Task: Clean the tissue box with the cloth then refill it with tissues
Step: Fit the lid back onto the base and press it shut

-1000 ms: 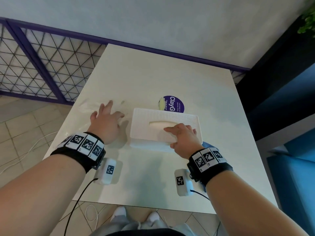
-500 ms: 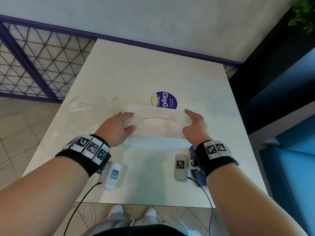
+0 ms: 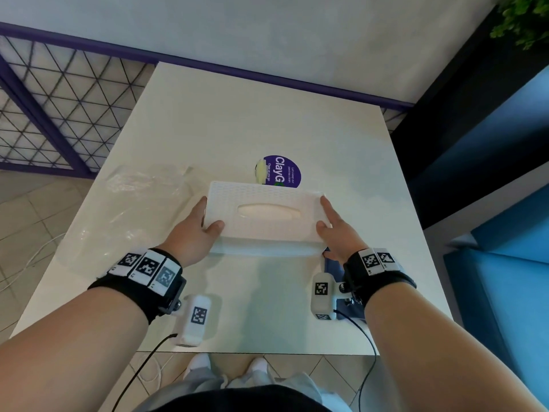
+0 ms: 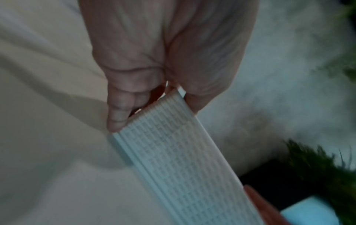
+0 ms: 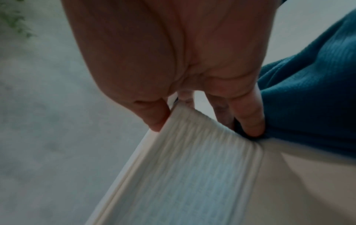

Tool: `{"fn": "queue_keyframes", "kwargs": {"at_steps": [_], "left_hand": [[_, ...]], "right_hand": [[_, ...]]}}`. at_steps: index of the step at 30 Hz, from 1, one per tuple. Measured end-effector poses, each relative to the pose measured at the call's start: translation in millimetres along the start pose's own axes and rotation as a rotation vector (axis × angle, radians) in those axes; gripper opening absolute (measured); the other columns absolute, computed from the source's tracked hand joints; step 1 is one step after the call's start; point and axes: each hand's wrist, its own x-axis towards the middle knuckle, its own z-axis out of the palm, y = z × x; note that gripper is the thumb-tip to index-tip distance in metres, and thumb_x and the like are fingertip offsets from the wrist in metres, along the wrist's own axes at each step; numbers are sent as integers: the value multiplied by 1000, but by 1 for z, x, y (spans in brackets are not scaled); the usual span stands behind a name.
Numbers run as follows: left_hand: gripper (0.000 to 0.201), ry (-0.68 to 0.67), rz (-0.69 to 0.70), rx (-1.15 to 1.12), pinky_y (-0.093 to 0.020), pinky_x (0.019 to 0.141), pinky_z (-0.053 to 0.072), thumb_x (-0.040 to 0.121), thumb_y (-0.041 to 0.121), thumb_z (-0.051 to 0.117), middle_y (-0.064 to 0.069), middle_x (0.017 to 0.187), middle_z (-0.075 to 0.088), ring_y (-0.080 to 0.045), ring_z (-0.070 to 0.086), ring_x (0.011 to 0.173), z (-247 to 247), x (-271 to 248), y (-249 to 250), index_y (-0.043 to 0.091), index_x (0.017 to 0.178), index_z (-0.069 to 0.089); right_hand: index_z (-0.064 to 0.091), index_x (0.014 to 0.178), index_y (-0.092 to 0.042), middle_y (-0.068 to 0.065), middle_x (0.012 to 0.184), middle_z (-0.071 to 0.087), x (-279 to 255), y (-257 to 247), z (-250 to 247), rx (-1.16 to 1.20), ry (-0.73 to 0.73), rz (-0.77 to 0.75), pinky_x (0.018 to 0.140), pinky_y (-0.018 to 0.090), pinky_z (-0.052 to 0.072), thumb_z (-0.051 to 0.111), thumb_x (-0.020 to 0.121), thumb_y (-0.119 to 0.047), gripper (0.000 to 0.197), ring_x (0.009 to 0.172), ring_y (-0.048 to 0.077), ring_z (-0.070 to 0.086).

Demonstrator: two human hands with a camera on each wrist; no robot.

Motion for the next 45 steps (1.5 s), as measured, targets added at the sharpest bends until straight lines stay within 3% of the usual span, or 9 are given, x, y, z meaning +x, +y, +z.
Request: {"fn": "queue_keyframes", "kwargs": {"at_steps": [5,7,10,14,22,25,28,36,45], "left_hand": [[67,-63,34,202,-32,89,43,101,35,33,-15,144,46,-33,59,108,0,-3,9,33,151,-12],[60,-64,87,401,-38,103,38,102,31,24,-11,161,12,-33,45,130,2,-6,15,31,152,-9],[59,-43,161,776,-44,119,16,100,24,20,1,161,-16,-27,3,149,0,-4,24,17,153,-5],[65,-102,136,970,-43,121,6,95,13,24,-5,162,-11,-24,-4,149,-2,2,37,8,152,-6],[70,-155,85,950,-40,121,5,89,4,25,-9,161,-11,-25,-4,148,-3,-2,55,2,151,-6],[71,-152,82,910,-40,121,5,88,3,27,-9,161,-10,-25,-4,148,-3,-4,56,2,151,-5],[71,-154,83,869,-40,121,6,87,2,29,-10,161,-9,-26,-3,148,-5,-8,58,1,151,-3],[75,-184,96,817,-38,121,4,85,-3,28,-10,161,-14,-25,-9,148,-8,-7,54,2,151,-7],[75,-177,116,786,-39,119,5,86,-2,30,-9,160,-15,-25,-10,148,-7,0,45,2,151,-8]], "right_hand": [[-1,154,-33,16,127,53,5,-6,3,-198,-21,-39,75,31,41,31,101,-19,63,69,12,48],[-4,154,-31,16,109,58,6,-10,0,-259,-37,-13,73,29,39,31,102,-20,63,67,14,50],[-3,154,-28,15,113,63,7,-17,-6,-390,-44,4,79,28,42,36,102,-23,65,88,25,57],[11,153,-17,17,124,59,11,-23,-3,-492,7,-20,90,38,45,40,99,-24,62,113,33,57],[13,151,-13,17,129,53,14,-29,10,-630,69,16,87,41,46,42,95,-18,63,113,35,55],[40,140,-22,8,155,21,4,-37,31,-546,233,-100,111,49,32,47,95,-27,46,134,33,34],[60,127,-27,2,162,10,-2,-44,59,-413,273,-169,121,45,12,41,97,-48,42,147,25,15],[33,147,-29,5,160,-23,26,-56,93,-524,198,-47,113,59,-14,25,97,-40,52,147,29,-20],[54,131,-41,1,161,-18,27,-68,80,-431,124,8,112,63,-12,41,89,-44,44,148,28,-17]]}}
